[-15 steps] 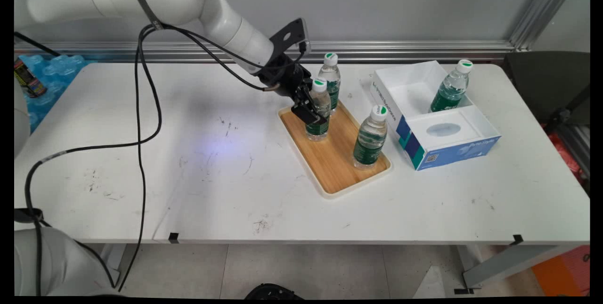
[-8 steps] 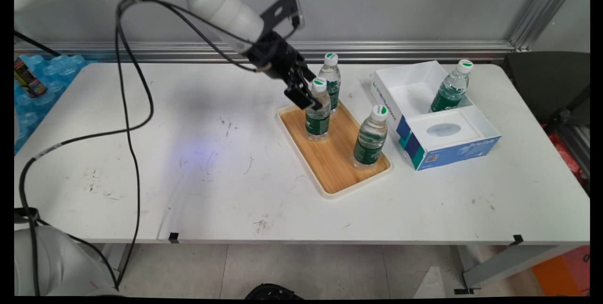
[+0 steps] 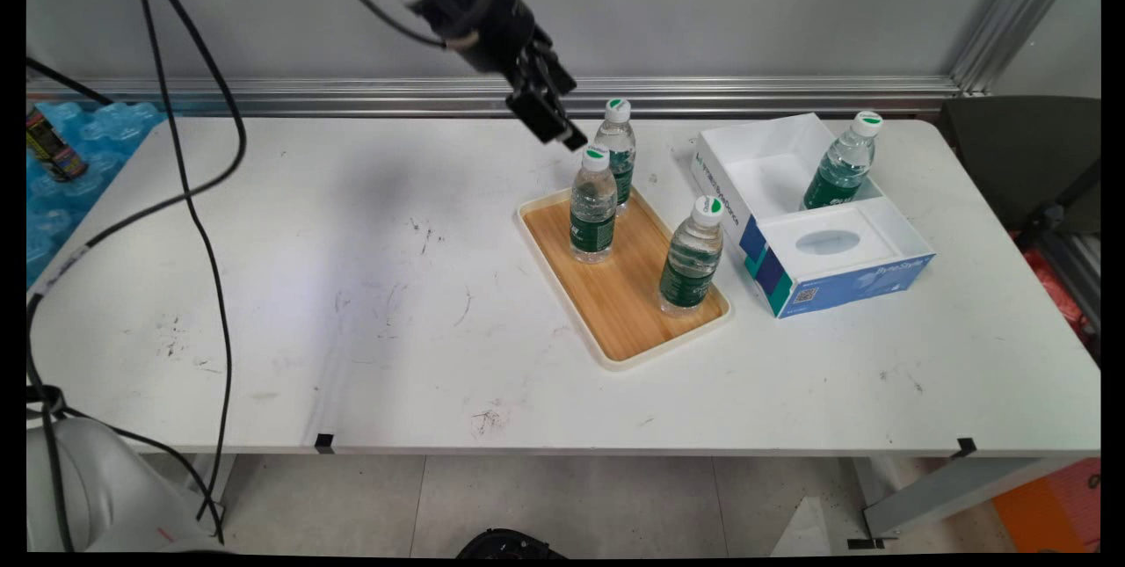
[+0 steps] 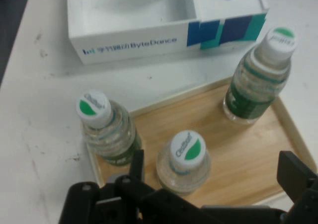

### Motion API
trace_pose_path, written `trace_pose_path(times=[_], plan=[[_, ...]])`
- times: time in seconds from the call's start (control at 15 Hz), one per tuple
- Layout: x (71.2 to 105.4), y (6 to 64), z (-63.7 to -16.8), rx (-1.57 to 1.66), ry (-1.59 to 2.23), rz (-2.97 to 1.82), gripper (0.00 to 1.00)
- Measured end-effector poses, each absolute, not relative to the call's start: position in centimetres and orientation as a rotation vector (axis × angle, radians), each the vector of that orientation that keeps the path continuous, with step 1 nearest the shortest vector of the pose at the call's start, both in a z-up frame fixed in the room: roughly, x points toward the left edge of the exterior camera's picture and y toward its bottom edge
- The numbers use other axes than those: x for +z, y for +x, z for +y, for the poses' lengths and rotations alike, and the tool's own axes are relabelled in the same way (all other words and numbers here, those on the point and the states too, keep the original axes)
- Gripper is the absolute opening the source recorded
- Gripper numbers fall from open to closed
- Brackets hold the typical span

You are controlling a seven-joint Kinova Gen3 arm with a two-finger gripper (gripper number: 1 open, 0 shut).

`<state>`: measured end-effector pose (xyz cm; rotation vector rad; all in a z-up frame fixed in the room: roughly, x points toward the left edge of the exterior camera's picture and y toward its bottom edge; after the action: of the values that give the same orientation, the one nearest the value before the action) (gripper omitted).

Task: Pick up the green bottle from the white box

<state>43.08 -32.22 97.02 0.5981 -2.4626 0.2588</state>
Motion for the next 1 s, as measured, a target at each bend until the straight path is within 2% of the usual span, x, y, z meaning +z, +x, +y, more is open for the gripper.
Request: trace_pose_path(times=[0.47,0.73,1.0], plan=[[101.7,39.1,-33.6,0.27,0.613,-2.413,1.0],[101.5,34.6,-35.9,0.286,0.626,-2.373,1.0],[99.6,30.6,-39.0,0.306,0.574,-2.366,1.0]])
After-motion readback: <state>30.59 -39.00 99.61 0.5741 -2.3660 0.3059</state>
